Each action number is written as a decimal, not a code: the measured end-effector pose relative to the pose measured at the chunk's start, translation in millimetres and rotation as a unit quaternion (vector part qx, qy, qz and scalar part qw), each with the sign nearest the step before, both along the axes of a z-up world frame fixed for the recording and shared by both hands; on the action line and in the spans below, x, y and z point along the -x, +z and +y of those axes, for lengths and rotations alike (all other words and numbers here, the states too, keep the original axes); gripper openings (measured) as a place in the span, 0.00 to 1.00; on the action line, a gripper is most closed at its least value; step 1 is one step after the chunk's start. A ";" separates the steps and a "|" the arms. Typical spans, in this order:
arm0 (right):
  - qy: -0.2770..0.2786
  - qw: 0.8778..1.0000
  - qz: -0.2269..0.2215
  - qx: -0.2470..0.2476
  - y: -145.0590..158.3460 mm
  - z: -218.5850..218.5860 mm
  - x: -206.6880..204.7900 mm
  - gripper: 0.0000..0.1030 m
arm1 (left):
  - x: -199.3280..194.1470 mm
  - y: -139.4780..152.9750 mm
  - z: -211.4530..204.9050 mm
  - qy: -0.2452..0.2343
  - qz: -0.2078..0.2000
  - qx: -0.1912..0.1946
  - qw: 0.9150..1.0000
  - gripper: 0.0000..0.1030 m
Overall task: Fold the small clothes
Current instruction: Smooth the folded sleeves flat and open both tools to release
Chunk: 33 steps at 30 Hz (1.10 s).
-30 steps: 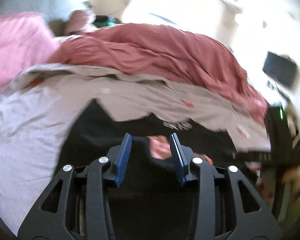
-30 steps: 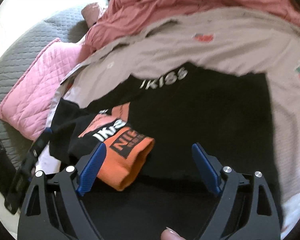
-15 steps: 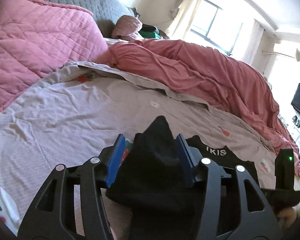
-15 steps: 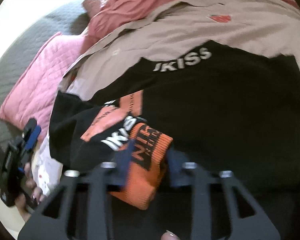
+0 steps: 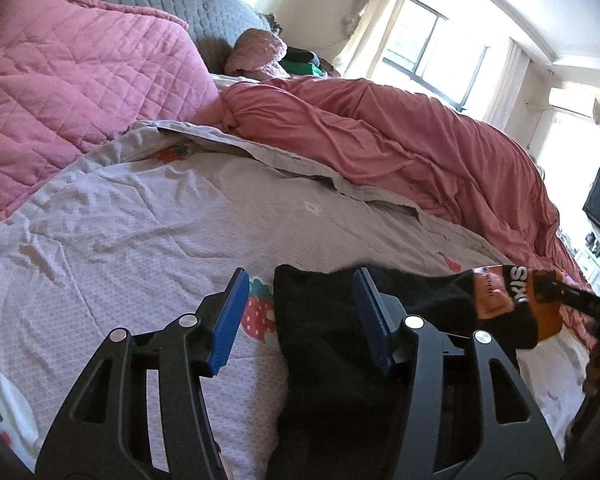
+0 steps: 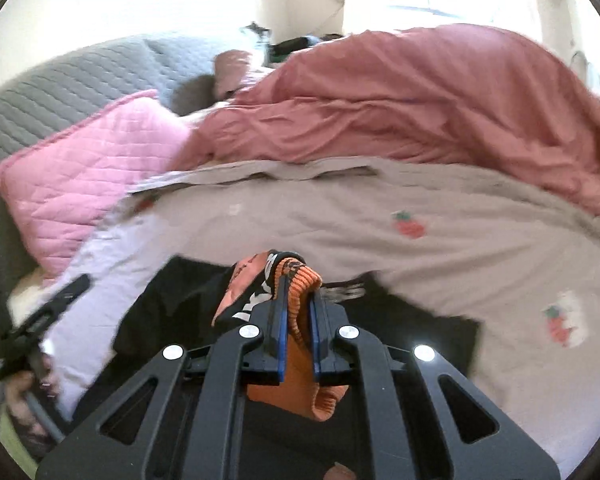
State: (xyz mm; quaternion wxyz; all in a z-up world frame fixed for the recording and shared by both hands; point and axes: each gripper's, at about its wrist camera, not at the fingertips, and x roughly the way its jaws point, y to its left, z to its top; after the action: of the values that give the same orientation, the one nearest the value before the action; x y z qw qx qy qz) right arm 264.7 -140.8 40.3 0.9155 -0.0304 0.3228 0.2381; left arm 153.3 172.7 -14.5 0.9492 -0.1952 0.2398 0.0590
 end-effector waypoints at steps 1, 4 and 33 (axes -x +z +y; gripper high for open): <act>-0.010 1.000 0.001 0.016 -2.7 -4.0 -4.5 0.08 | -1.2 -1.0 -2.1 -0.003 0.002 -0.002 1.000 0.45; -0.031 0.998 0.032 0.051 -24.0 -13.5 -20.2 0.08 | -7.1 -5.5 -12.1 -0.018 0.013 -0.008 1.000 0.45; -0.122 0.981 0.118 0.096 -100.2 -52.5 -40.4 0.15 | -57.9 -63.8 -50.8 -0.114 0.133 0.000 0.984 0.60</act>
State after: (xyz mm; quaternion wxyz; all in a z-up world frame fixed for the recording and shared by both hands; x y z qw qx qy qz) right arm 305.1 -193.3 -59.8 0.8860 -0.0501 0.4511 0.0949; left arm 211.2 121.9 -78.3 0.9093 -0.1568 0.3848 -0.0246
